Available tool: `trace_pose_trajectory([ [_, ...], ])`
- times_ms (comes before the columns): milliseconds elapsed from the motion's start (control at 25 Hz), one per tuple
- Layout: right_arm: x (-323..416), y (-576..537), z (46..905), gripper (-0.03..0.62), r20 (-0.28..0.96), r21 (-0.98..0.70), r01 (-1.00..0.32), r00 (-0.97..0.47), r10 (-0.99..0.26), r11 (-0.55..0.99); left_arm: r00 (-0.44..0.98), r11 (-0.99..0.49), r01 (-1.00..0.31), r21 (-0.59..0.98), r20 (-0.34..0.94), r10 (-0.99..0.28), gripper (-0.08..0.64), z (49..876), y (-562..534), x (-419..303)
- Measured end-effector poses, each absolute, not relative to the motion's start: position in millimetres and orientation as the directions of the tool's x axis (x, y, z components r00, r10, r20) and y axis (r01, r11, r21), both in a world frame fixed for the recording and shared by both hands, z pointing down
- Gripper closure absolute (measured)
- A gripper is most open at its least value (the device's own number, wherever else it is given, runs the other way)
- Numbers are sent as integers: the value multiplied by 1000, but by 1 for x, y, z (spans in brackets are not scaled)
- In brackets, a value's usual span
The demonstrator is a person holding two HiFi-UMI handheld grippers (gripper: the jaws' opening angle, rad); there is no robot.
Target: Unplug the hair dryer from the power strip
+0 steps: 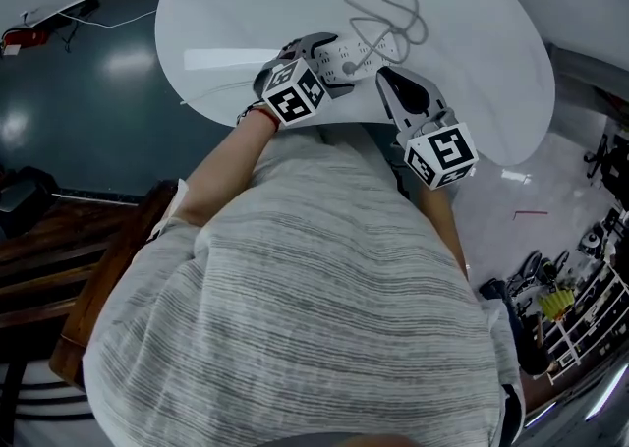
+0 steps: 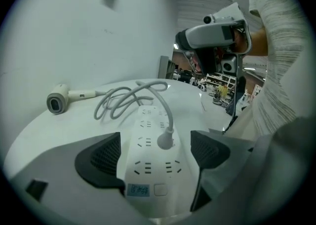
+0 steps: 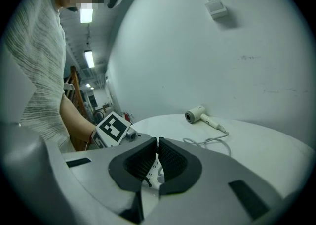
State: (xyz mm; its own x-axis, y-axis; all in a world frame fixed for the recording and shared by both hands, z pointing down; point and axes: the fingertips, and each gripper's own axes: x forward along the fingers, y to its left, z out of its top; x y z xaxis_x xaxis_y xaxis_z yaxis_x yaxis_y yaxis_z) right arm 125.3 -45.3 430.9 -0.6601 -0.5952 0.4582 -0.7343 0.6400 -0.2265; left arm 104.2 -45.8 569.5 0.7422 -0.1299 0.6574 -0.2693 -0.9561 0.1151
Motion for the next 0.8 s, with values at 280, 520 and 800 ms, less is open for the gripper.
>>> trace_pose_trajectory([
  [280, 121, -39, 457, 565, 542, -255, -727, -654, -529, 637, 660, -967, -238, 87, 745, -95, 126, 599, -41, 104],
  [520, 119, -29, 486, 563, 657, -242, -720, -615, -436, 651, 668, -969, -223, 111, 741, -69, 126, 604, -38, 107],
  [800, 109, -24, 529, 449, 777, -236, -718, -544, -316, 655, 751, -955, -264, 137, 651, -114, 126, 599, -40, 109],
])
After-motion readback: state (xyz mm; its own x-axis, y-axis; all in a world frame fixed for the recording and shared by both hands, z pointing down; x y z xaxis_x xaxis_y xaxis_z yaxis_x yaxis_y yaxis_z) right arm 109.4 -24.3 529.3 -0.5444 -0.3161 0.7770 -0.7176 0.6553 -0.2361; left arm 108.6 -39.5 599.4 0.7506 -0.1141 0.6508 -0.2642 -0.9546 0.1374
